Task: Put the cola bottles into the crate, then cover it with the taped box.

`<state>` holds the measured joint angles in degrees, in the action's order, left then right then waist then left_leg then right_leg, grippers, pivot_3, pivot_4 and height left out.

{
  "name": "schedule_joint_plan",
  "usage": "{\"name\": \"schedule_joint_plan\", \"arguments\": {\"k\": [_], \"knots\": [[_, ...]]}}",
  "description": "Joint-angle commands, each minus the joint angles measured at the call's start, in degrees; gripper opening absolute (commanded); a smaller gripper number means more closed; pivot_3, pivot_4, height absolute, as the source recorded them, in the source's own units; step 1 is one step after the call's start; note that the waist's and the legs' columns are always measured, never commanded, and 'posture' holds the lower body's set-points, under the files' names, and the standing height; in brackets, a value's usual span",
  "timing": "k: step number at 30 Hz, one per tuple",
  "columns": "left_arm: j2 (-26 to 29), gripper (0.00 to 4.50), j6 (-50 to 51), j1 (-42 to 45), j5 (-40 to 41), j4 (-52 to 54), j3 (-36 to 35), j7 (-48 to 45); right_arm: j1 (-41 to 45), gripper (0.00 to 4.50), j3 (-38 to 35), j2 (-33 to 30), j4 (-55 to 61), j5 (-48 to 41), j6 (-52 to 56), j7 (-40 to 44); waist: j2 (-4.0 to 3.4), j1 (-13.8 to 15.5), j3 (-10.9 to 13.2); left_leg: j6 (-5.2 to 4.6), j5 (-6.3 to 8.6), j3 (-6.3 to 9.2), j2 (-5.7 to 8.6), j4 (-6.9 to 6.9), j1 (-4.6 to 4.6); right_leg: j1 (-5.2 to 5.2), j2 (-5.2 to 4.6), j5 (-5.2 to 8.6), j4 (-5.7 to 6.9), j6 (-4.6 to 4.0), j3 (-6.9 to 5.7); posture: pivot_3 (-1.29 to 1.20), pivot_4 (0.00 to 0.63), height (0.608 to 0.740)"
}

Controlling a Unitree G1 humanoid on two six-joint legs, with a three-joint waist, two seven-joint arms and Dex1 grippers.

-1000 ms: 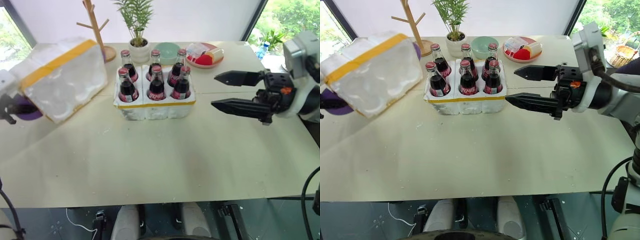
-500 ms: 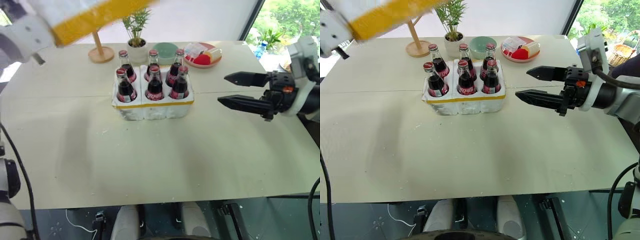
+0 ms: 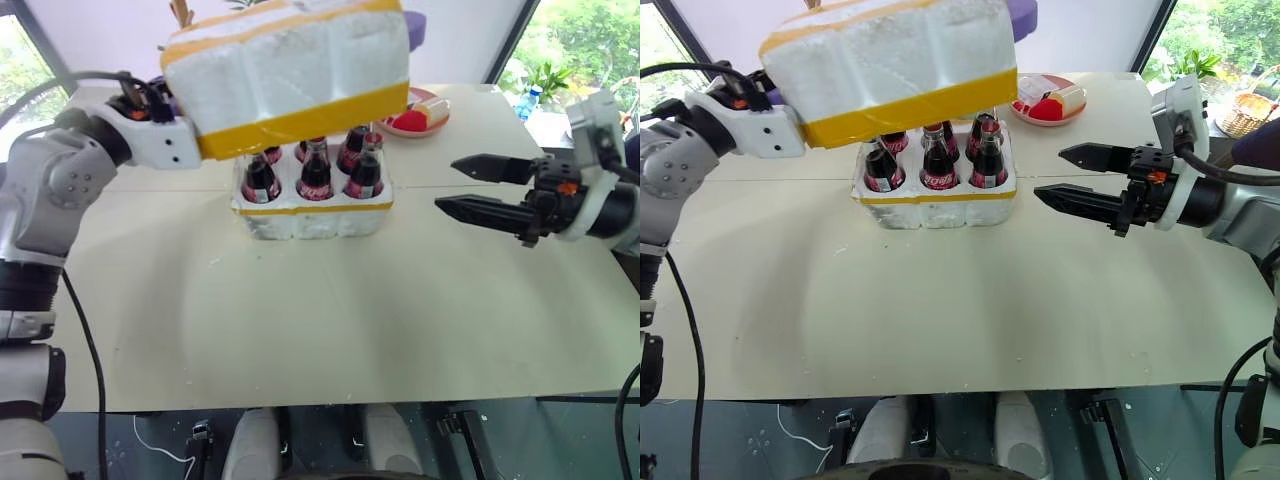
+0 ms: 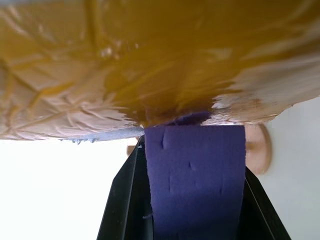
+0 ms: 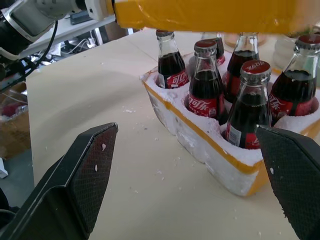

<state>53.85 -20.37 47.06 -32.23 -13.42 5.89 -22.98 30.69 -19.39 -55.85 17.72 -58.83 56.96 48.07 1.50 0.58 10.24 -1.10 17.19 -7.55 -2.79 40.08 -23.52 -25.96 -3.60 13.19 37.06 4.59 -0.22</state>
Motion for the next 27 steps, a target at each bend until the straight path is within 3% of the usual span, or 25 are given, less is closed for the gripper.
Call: {"name": "schedule_joint_plan", "arguments": {"k": [1, 7, 8, 9, 13, 14, 20, 25, 27], "knots": [[2.3, 1.04, -3.4, 1.9, -4.5, 2.4, 0.6, 2.5, 0.3, 4.5, -2.0, 0.5, 0.6, -0.7, -1.2, -0.6, 0.0, 0.2, 0.0, 0.0, 0.0, 0.0, 0.0, 0.0, 0.0, 0.0, 0.0, 0.0, 0.0, 0.0, 0.0, 0.0, 0.15, 0.74], [3.4, 1.04, -5.5, -0.2, -6.6, 1.4, 1.9, 2.5, -1.0, 4.5, -2.0, 0.3, 1.4, -0.8, -1.1, -0.1, -0.01, 0.1, 0.0, 0.0, 0.0, -0.01, -0.01, 0.0, 0.0, 0.0, 0.01, 0.0, 0.0, 0.0, 0.0, 0.0, 0.15, 0.74], [3.4, 1.68, -6.0, -1.0, -6.6, 1.2, 2.2, 2.3, -1.4, 4.5, -2.0, 0.1, 1.7, -0.6, -1.2, 0.1, -0.01, 0.1, 0.0, 0.0, 0.0, -0.01, -0.01, 0.0, 0.01, 0.01, 0.01, 0.0, 0.0, 0.0, 0.0, 0.0, 0.15, 0.74], [3.5, 2.01, -6.3, -1.5, -6.6, 1.1, 2.3, 2.2, -1.6, 4.5, -2.0, 0.0, 1.8, -0.5, -1.3, 0.2, -0.03, 0.1, 0.0, 0.0, 0.0, -0.01, -0.01, 0.0, 0.02, 0.01, 0.0, 0.0, 0.0, 0.0, 0.0, 0.0, 0.15, 0.74], [3.9, 4.12, -7.6, -3.0, -8.1, 0.6, 2.7, 3.6, -1.7, 4.5, -2.0, 0.1, 1.8, -0.5, -1.5, -0.1, -0.02, 0.1, 0.0, 0.0, 0.0, -0.01, -0.03, 0.0, 0.04, 0.02, 0.02, 0.0, 0.01, 0.0, 0.0, 0.0, 0.15, 0.74], [4.1, 4.45, -7.7, -3.1, -8.5, 0.4, 2.7, 4.0, -1.7, 4.5, -2.0, 0.1, 1.8, -0.5, -1.5, -0.2, -0.02, 0.1, 0.0, 0.0, 0.0, -0.01, -0.03, 0.0, 0.04, 0.02, 0.02, 0.0, 0.01, 0.0, 0.0, 0.0, 0.15, 0.74], [4.0, 4.45, -7.2, -6.7, -4.7, 0.1, 1.0, 2.5, -1.6, 4.5, -2.0, 1.0, 2.5, -1.3, -1.3, -1.4, -0.02, 0.1, 0.0, 0.0, 0.0, -0.01, -0.03, 0.0, 0.04, 0.02, 0.01, 0.0, 0.01, 0.0, 0.0, 0.0, 0.15, 0.74], [5.8, 4.45, -7.7, -18.6, 10.7, 7.3, -6.8, -3.1, -2.9, 4.5, -2.3, 0.8, 2.4, -1.2, -1.2, -1.6, -0.02, -0.4, 0.0, 0.0, 0.0, -0.01, -0.18, -0.02, 0.04, -0.01, -0.01, 0.0, 0.02, 0.0, 0.01, 0.0, 0.15, 0.74], [6.7, 4.45, -6.0, -25.6, 21.2, 11.5, -12.5, -7.9, -3.9, 4.5, -2.6, 0.2, 1.8, -0.5, -1.4, -1.2, -0.02, -0.5, 0.0, 0.01, 0.0, 0.0, -0.2, -0.03, 0.03, -0.02, -0.01, 0.0, 0.03, -0.01, 0.01, 0.0, 0.15, 0.74]]}}
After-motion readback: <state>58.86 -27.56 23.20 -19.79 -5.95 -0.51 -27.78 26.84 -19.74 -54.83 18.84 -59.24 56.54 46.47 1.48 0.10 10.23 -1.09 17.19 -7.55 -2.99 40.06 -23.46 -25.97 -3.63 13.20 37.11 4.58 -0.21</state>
